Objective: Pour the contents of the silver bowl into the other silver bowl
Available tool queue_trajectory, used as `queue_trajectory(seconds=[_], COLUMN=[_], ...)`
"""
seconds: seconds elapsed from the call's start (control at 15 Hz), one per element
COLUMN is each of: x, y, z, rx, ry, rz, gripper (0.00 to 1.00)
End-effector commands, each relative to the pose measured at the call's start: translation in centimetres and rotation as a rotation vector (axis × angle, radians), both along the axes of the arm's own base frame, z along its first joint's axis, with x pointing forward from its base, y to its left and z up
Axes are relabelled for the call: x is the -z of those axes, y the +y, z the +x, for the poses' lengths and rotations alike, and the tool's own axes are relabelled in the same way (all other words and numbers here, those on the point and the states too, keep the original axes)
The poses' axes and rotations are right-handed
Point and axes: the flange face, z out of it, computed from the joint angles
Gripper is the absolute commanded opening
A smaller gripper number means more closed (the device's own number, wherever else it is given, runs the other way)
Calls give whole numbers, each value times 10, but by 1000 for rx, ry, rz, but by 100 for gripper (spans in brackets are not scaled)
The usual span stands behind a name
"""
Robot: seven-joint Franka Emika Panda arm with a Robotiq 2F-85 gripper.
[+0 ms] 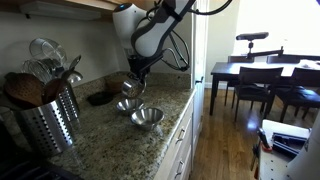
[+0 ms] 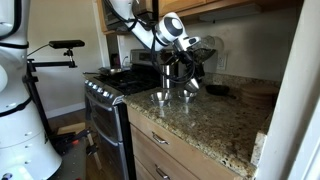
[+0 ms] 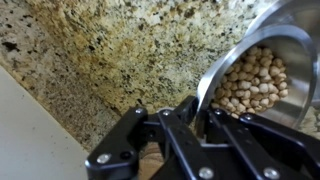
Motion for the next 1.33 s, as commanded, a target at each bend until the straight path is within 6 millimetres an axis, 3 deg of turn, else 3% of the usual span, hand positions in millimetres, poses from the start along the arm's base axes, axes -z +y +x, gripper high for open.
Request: queue_trajectory(seconds=[0.0, 0.67, 1.27], x=[-3, 11, 14], y=[9, 45, 59], z=[-2, -14, -17], rx=[17, -38, -45], ry=[-14, -6, -48], rz=[-59, -182, -306], gripper=[7, 7, 7])
